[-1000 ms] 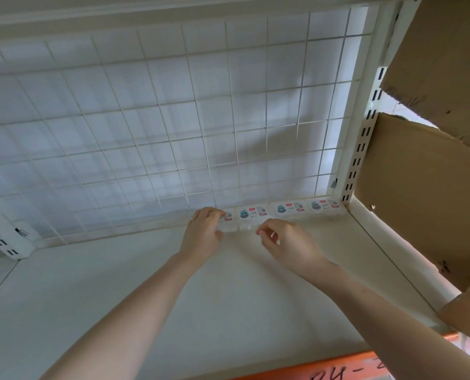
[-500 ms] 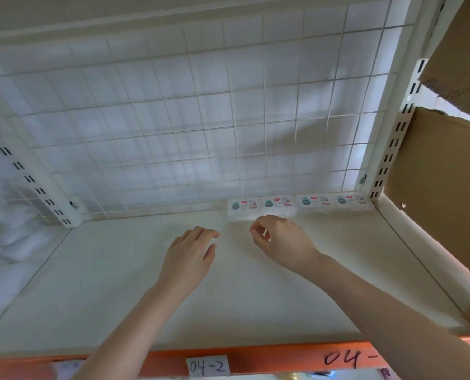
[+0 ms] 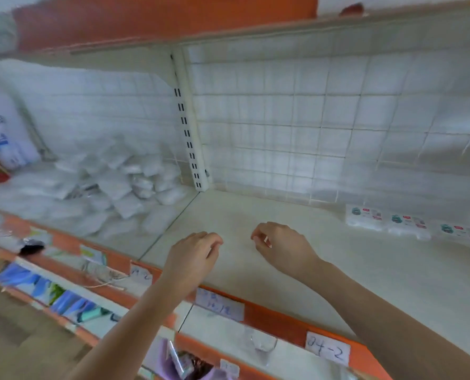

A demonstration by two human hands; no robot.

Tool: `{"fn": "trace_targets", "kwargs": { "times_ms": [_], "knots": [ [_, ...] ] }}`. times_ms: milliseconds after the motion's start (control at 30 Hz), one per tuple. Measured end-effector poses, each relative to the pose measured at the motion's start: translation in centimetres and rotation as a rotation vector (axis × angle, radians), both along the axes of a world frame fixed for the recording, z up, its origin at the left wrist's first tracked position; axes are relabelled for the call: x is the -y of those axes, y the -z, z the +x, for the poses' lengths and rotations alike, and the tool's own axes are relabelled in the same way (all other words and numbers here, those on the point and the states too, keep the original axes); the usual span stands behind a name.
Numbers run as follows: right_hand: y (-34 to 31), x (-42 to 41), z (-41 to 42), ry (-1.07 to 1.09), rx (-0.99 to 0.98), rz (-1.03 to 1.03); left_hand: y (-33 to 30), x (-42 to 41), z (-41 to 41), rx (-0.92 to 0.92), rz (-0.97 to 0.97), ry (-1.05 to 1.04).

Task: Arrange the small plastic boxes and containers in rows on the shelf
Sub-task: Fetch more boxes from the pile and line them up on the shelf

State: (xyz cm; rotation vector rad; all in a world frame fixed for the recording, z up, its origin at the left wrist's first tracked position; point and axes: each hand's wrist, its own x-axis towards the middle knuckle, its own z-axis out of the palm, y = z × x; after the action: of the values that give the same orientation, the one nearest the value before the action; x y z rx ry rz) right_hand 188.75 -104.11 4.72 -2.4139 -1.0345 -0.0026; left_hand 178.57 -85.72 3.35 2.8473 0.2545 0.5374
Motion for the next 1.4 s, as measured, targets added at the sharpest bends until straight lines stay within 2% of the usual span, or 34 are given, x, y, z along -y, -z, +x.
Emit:
{"fn": "trace_targets", "kwargs": {
  "times_ms": [267,467,733,967,1133,1200,1300,1400],
  "knots": [
    [0.1,-13.7,-4.7,-0.163,0.001,-0.039,-1.4,-10.7,-5.3,-0.001,-0.168,-0.163],
    [0.4,-21.5,-5.9,-0.168,0.028,-0.078,-1.5,-17.8,-6.1,0.022,-0.159,-0.204],
    [1.2,-28.2,-5.1,0.085,0.023,-0.193,-1.8,-22.4,-2.0,-0.093,0.005,-0.166],
    [1.9,-30.3,-4.4,0.143,0.08,-0.307,-1.6,-24.0,0.9,-0.2,0.13,-0.12],
    [2.0,-30.8,-4.0,0.187,0.084,-0.263,-2.7,-25.2,2.5,-0.247,0.427,0.031],
    [2.0,-31.0,-3.9,0.209,0.044,-0.245,-2.7,-26.0,3.1,-0.255,0.485,0.121],
    [2.1,-31.0,-3.7,0.248,-0.046,-0.217,-2.4,-26.9,3.8,-0.325,0.455,0.183],
    [2.4,-31.2,-3.6,0.29,-0.069,-0.219,-2.0,-27.0,4.1,-0.319,0.423,0.182]
  ]
}}
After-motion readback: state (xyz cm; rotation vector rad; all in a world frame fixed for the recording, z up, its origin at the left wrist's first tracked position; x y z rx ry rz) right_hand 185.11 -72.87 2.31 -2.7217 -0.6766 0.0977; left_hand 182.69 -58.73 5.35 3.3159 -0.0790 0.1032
